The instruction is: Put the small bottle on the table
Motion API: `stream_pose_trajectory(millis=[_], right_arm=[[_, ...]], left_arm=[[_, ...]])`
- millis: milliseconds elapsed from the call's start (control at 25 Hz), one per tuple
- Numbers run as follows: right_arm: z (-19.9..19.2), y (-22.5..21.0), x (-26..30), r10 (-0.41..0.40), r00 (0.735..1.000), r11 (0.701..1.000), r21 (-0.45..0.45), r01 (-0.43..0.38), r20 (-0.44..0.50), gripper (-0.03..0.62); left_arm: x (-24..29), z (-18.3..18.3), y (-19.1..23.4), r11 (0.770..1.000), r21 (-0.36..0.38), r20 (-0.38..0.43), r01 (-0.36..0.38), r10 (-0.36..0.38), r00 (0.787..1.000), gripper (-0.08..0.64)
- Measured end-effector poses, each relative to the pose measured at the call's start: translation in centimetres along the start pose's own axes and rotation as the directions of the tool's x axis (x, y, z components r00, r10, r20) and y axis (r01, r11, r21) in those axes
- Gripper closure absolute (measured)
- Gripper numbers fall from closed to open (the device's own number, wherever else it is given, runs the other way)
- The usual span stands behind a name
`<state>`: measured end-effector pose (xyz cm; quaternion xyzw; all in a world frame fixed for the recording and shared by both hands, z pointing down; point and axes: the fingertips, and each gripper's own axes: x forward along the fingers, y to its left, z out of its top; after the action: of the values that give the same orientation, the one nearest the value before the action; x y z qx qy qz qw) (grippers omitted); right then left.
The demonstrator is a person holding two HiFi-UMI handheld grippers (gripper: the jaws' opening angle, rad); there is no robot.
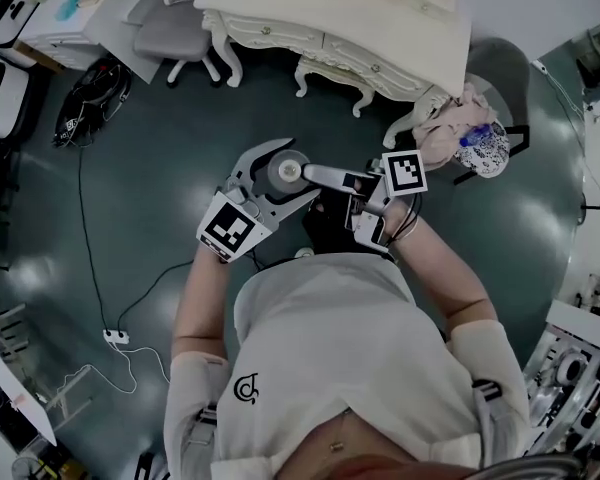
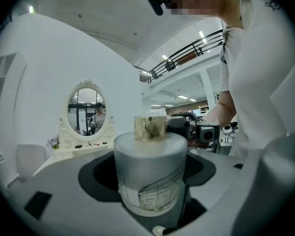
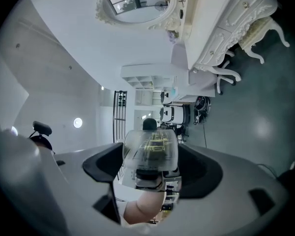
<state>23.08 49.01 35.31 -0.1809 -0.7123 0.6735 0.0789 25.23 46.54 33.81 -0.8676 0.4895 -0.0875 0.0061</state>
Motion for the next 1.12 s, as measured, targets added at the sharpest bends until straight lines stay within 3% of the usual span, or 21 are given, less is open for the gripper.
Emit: stream_pose_trajectory(millis=[160, 480, 760, 1120], right_arm=[[4.6, -0.8, 1.1, 0.026, 0.999, 1.000, 0.008, -0.026, -0.027, 0.242], [18.8, -0.6, 1.9, 0.052, 0.998, 0.998, -0.015, -0.053, -0.036, 0.242], [29.9, -0.9, 0.9, 0.041, 0.999, 0.998, -0.038, -0.041, -0.001, 0.242], [38.6, -2.5, -0.1, 0.033, 0.993, 0.999, -0.034, -0.029, 0.110, 0.242]], left_arm=[[2.1, -0.5, 4.5, 1.000, 0.009, -0.015, -0.024, 0.024, 1.000, 0.212], [9.9, 0.9, 16.2, 0.999, 0.045, -0.022, -0.030, 0.031, 0.999, 0.212], [17.3, 1.8, 24.2, 0.998, 0.061, -0.006, -0.002, 0.003, 1.000, 0.212], [23.5, 1.0, 30.3, 0.994, 0.054, -0.009, 0.096, -0.096, 0.995, 0.212]])
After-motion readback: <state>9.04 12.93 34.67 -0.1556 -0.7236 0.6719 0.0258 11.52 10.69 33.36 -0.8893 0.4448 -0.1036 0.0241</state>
